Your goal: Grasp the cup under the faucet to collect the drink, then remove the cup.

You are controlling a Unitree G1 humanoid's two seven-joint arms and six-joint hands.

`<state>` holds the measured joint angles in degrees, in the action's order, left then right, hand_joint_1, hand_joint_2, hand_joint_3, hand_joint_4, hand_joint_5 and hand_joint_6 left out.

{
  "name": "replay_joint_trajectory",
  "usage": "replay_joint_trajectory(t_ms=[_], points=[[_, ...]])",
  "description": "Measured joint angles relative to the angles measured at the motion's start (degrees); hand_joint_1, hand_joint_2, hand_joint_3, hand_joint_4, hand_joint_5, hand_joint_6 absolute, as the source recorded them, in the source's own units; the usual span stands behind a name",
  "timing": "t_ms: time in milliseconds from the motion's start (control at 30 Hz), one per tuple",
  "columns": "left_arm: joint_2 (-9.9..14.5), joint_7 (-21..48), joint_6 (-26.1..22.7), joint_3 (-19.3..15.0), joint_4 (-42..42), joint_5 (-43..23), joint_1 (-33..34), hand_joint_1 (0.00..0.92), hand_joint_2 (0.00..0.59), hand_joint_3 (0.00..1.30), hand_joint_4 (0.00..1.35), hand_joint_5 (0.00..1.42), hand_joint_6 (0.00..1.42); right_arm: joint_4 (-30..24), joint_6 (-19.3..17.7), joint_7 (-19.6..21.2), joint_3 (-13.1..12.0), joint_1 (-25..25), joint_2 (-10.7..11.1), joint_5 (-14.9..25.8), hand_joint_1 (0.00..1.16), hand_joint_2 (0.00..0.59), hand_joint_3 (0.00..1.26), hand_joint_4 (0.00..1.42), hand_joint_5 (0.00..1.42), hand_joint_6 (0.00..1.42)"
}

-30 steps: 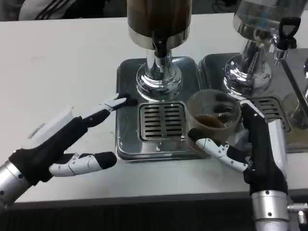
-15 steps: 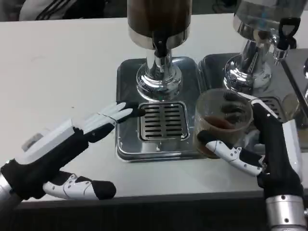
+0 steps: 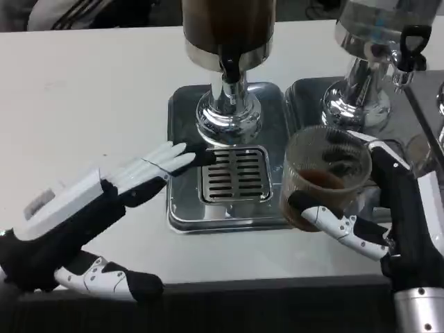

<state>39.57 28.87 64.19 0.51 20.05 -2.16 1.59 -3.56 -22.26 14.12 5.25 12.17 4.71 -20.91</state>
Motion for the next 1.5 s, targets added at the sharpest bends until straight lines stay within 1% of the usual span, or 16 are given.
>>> replay_joint_trajectory(t_ms=[233,400,667,800,933,1133,1500], points=[[0.8,0.3,0.0,0.0,-2.3,-1.9,-1.3,0.000,0.043,0.10,0.00,0.00,0.06,-4.2,0.6,-2.1,0.1,2.0,-0.1,0.1,0.87,0.172,0.74,0.95,1.12,1.42],[1.4,0.7,0.0,0.0,-3.5,-2.4,-1.8,0.000,0.045,0.10,0.00,0.00,0.06,-5.7,0.8,-2.9,0.1,2.9,-0.3,0.2,0.87,0.172,0.75,0.96,1.12,1.42],[3.1,1.4,-0.1,-0.3,-5.4,-4.3,-3.6,0.000,0.045,0.10,0.00,0.00,0.06,-7.9,1.1,-4.6,0.2,3.9,-0.4,0.8,0.87,0.172,0.75,0.96,1.12,1.42],[3.5,1.8,-0.2,-1.1,-6.7,-5.7,-4.5,0.000,0.045,0.10,0.00,0.00,0.06,-9.0,1.3,-5.2,0.4,4.4,-0.4,1.1,0.87,0.172,0.75,0.96,1.12,1.42],[4.1,2.4,-0.5,-1.7,-7.7,-6.5,-5.8,0.000,0.045,0.10,0.00,0.00,0.06,-9.8,1.4,-5.6,0.5,5.0,-0.7,1.2,0.87,0.172,0.75,0.96,1.12,1.42],[4.2,2.6,-0.6,-2.3,-8.2,-6.5,-6.7,0.000,0.045,0.10,0.00,0.00,0.06,-10.4,1.6,-6.2,0.9,5.7,-1.4,1.2,0.87,0.172,0.75,0.96,1.12,1.42],[4.5,3.0,-0.6,-4.1,-8.4,-6.5,-7.6,0.000,0.045,0.11,0.00,0.00,0.06,-10.4,1.8,-6.8,0.9,5.8,-1.6,1.3,0.87,0.172,0.75,0.96,1.13,1.42]])
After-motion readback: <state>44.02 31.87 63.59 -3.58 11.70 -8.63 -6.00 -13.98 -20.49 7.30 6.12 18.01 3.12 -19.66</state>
